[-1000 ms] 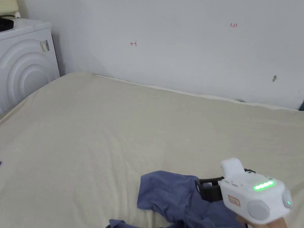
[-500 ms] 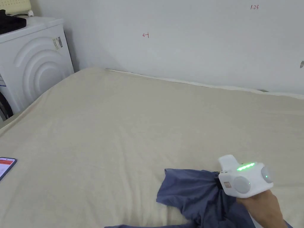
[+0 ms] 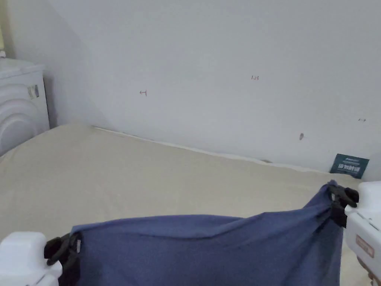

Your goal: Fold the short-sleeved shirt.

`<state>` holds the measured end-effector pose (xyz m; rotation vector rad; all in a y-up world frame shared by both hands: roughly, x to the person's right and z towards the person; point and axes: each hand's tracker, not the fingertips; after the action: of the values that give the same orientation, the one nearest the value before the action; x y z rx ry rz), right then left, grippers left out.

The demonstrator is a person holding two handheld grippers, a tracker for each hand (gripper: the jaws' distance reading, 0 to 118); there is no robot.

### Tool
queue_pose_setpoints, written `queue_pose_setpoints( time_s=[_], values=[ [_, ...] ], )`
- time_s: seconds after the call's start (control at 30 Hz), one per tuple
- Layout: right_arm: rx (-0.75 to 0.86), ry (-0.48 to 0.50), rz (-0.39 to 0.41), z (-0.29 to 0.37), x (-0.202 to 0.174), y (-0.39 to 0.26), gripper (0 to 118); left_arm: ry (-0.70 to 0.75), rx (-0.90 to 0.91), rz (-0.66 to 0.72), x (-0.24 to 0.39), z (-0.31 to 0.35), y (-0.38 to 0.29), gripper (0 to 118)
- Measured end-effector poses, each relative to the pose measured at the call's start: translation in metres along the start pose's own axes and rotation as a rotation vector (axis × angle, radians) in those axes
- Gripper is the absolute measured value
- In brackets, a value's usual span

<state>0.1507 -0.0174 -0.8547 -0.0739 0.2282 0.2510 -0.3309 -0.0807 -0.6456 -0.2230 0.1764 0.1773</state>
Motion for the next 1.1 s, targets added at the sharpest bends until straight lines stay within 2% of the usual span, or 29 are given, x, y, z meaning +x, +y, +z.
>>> queue_pose_setpoints(
  time_s=[0.07, 0.17, 0.23, 0.27, 0.3, 0.33, 0.37, 0.4, 0.43, 0.47, 0.5, 0.57, 0.6, 0.63, 0.73, 0.87, 0.93, 0.97, 1.03, 1.1],
  values=[
    [0.030, -0.038, 0.038, 0.016, 0.022, 0.041, 0, -0.085, 0.073, -0.007, 0.004, -0.003, 0.040, 3],
    [0.029, -0.056, -0.011, 0.026, 0.049, 0.098, 0, -0.103, 0.154, 0.018, 0.010, -0.017, 0.102, 4],
    [0.123, -0.102, -0.015, 0.027, 0.053, 0.126, 0, -0.096, 0.172, 0.003, 0.014, -0.035, 0.136, 3],
    [0.161, -0.121, 0.029, 0.021, 0.054, 0.141, 0, -0.106, 0.170, -0.008, 0.015, -0.047, 0.153, 3],
    [0.137, -0.185, 0.124, 0.014, 0.051, 0.158, 0, -0.108, 0.176, -0.014, 0.015, -0.056, 0.168, 3],
    [0.118, -0.225, 0.132, 0.009, 0.055, 0.168, 0, -0.084, 0.186, -0.042, 0.018, -0.064, 0.180, 4],
    [0.110, -0.197, 0.083, 0.007, 0.058, 0.180, 0, -0.070, 0.178, -0.070, 0.021, -0.073, 0.193, 3],
    [0.118, -0.194, 0.073, 0.007, 0.060, 0.187, 0, -0.070, 0.185, -0.087, 0.023, -0.082, 0.206, 3],
    [0.125, -0.220, 0.059, 0.005, 0.061, 0.193, 0, -0.088, 0.171, -0.042, 0.023, -0.088, 0.216, 3],
    [0.125, -0.237, 0.032, -0.004, 0.068, 0.196, 0, -0.173, 0.134, 0.055, 0.023, -0.097, 0.229, 3],
    [0.125, -0.227, 0.051, -0.012, 0.071, 0.200, 0, -0.184, 0.156, 0.050, 0.027, -0.108, 0.238, 4],
    [0.054, -0.261, 0.140, -0.029, 0.072, 0.207, 0, -0.088, 0.215, -0.067, 0.039, -0.123, 0.254, 3],
    [0.032, -0.254, 0.120, -0.038, 0.078, 0.206, 0, -0.062, 0.255, -0.137, 0.045, -0.132, 0.260, 3],
    [0.055, -0.253, 0.098, -0.045, 0.079, 0.205, 0, -0.062, 0.253, -0.127, 0.049, -0.140, 0.267, 3],
    [0.019, -0.249, 0.034, -0.067, 0.083, 0.200, 0, -0.086, 0.222, 0.001, 0.055, -0.167, 0.280, 4],
    [0.009, -0.213, -0.005, -0.084, 0.082, 0.192, 0, -0.077, 0.179, 0.024, 0.053, -0.195, 0.290, 3],
    [0.006, -0.222, 0.008, -0.090, 0.079, 0.183, 0, -0.121, 0.199, 0.087, 0.027, -0.206, 0.285, 3],
    [0.001, -0.224, 0.016, -0.095, 0.078, 0.180, 0, -0.113, 0.198, 0.072, 0.017, -0.212, 0.282, 3],
    [0.005, -0.181, -0.022, -0.105, 0.080, 0.177, 0, -0.095, 0.188, 0.045, 0.017, -0.221, 0.282, 3],
    [0.015, -0.181, -0.002, -0.113, 0.078, 0.175, 1, -0.097, 0.179, 0.023, 0.018, -0.228, 0.280, 3]
  ],
)
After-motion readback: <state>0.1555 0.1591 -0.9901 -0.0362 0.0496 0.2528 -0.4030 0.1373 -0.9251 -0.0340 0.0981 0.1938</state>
